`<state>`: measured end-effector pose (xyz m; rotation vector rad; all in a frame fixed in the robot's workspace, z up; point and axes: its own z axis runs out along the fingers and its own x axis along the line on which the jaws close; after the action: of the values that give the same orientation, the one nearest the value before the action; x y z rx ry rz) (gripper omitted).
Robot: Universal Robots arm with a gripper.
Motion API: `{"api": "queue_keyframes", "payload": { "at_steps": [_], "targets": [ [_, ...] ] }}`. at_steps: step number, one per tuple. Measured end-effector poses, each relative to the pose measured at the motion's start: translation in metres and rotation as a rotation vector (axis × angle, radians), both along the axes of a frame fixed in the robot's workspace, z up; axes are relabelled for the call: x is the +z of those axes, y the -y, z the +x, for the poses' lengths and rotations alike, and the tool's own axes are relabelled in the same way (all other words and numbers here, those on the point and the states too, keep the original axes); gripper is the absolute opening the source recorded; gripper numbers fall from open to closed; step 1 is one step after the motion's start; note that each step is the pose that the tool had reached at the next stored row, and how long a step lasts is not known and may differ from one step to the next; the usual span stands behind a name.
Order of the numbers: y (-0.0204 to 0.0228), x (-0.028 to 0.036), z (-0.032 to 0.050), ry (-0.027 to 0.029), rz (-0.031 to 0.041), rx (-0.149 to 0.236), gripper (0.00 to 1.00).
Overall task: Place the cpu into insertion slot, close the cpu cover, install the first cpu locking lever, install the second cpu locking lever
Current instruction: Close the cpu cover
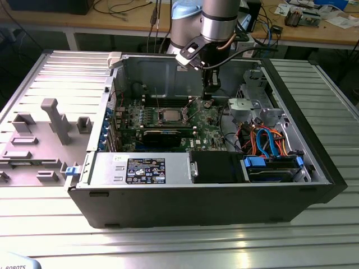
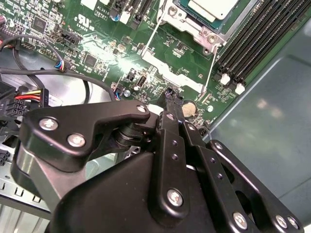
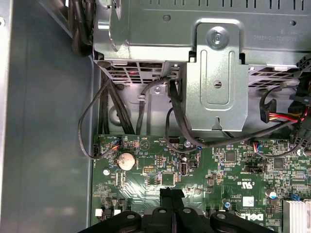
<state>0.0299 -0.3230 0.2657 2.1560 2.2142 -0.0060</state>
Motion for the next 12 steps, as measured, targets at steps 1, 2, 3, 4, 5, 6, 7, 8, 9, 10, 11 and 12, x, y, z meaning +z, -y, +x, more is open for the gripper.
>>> {"api": "queue_keyframes", "payload": {
  "at_steps": [1,2,3,4,5,6,7,8,9,10,11,12],
  "targets": [
    [0.0000,0.0000,0.0001,0.0000,0.0000,0.000,0.12],
    [0.0000,0.0000,0.0001,0.0000,0.0001,0.000,0.12],
    [0.0000,0.0000,0.0001,0.0000,0.0000,0.000,0.12],
    [0.0000,0.0000,0.0002,0.0000,0.0000,0.000,0.12],
    [0.0000,-0.0001,0.0005,0.0000,-0.0001,0.000,0.12],
    [0.0000,-0.0001,0.0007,0.0000,-0.0001,0.000,0.12],
    [0.0000,-0.0003,0.0010,0.0000,0.0000,0.000,0.12],
    [-0.0001,-0.0005,0.0017,0.0001,0.0002,0.000,0.12],
    [-0.0001,-0.0009,0.0024,0.0001,0.0002,0.000,0.12],
    [-0.0001,-0.0012,0.0028,0.0000,0.0001,0.000,0.12],
    [-0.0001,-0.0015,0.0035,0.0001,0.0001,0.000,0.12],
    [-0.0001,-0.0018,0.0041,0.0000,0.0000,0.000,0.12]
  ]
}}
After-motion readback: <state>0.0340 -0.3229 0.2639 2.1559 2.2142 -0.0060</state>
